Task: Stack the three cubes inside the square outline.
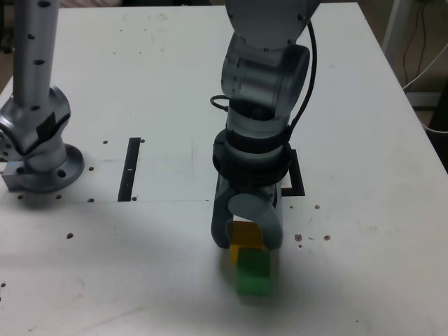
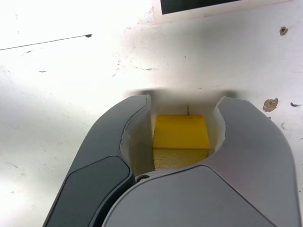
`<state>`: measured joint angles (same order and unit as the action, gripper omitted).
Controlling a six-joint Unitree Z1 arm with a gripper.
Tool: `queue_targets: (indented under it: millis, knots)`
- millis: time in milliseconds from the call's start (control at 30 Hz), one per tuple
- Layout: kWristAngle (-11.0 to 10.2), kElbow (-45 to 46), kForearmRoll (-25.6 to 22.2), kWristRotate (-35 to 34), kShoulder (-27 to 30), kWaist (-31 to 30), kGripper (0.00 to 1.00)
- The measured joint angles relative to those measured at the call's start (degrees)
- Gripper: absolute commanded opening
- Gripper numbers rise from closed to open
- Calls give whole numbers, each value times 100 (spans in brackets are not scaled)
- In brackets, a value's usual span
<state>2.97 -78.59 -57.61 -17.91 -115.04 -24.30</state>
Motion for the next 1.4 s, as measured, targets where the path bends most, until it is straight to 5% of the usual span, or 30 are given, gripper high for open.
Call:
queue_targets:
  millis: [567, 967, 1400]
  knots:
    - [-171, -343, -729, 368, 473, 347, 33]
    - [-392, -1054, -1710, 1120, 549, 1385, 33]
    - [-463, -1204, -1683, 1345, 266, 1849, 33]
